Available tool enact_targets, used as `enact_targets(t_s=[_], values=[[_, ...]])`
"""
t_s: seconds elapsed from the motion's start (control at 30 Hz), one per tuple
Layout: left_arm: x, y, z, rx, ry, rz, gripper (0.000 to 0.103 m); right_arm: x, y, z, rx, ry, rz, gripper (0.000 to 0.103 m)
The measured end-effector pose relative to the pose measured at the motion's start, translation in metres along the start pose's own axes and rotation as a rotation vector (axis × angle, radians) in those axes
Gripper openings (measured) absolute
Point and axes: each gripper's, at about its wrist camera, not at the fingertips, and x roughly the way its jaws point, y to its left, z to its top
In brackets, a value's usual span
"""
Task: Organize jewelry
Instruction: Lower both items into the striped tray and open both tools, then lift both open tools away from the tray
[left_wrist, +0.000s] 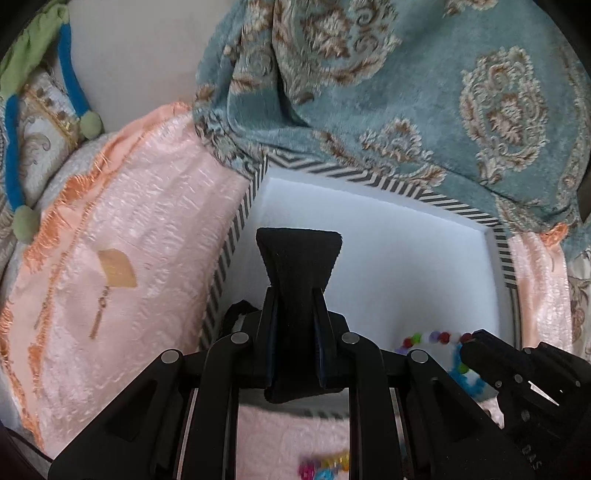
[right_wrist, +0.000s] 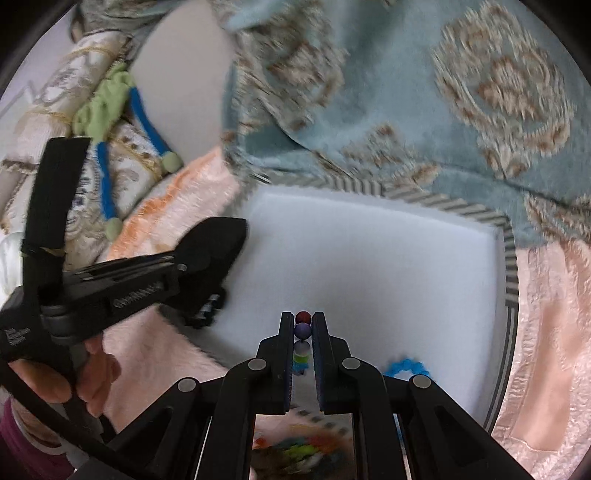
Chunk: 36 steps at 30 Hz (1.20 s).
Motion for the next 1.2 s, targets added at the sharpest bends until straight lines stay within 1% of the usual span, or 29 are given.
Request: enact_targets(t_s=[0.07,0.2,0.3,0.37,0.43,0.5,0.57,0.6,0.67,0.8,0.9,0.93,0.97,1.0,1.1,1.2], values=[[0.013,0.001,0.001,-0.007,0.019,0.002,0.015,0.012,-0.014,-0.002,0.019,0.03,-0.023,0.009],[0.032,0.002,-0.001,-0.01,0.046,0.008,0.015,0.024,-0.031,-0.006,0.037,0.058,-0.055,0.009],[0.037,0.001,-0.003,-0.007,0.043,0.019,0.015,0.029,-0.035,-0.009,0.037,0.077,-0.09,0.009],[0.038,0.001,-0.004,-0.008,0.036,0.024,0.015,0.031,-0.035,-0.011,0.034,0.083,-0.096,0.009],[0.037,0.002,-0.003,-0.012,0.029,0.026,0.022,0.034,-0.035,-0.012,0.03,0.103,-0.107,0.009],[0.036,0.002,-0.003,-0.019,0.026,0.021,0.043,0.034,-0.033,-0.012,0.025,0.108,-0.116,0.01],[0.03,0.005,-0.004,-0.037,0.017,0.007,0.053,0.028,-0.031,-0.014,0.023,0.095,-0.114,0.014],[0.027,0.005,-0.004,-0.041,0.011,0.007,0.054,0.023,-0.029,-0.014,0.024,0.085,-0.112,0.017],[0.018,0.005,-0.007,-0.033,-0.003,0.015,0.054,0.01,-0.025,-0.017,0.024,0.057,-0.105,0.031],[-0.004,0.0,-0.016,0.0,-0.032,0.029,0.055,-0.015,-0.017,-0.022,0.02,0.005,-0.11,0.032],[-0.024,-0.006,-0.025,0.03,-0.07,0.047,0.055,-0.036,-0.008,-0.028,0.013,-0.033,-0.119,0.033],[-0.034,-0.008,-0.03,0.04,-0.086,0.05,0.055,-0.041,-0.005,-0.029,0.011,-0.044,-0.12,0.036],[-0.04,-0.009,-0.033,0.044,-0.096,0.049,0.055,-0.05,-0.001,-0.033,0.008,-0.062,-0.119,0.042],[-0.046,-0.01,-0.036,0.048,-0.105,0.049,0.055,-0.056,0.002,-0.036,0.007,-0.077,-0.119,0.043],[-0.069,-0.015,-0.049,0.063,-0.136,0.058,0.055,-0.078,0.011,-0.047,0.001,-0.125,-0.132,0.043],[-0.087,-0.018,-0.061,0.078,-0.165,0.066,0.055,-0.094,0.017,-0.056,0.015,-0.152,-0.118,0.043]])
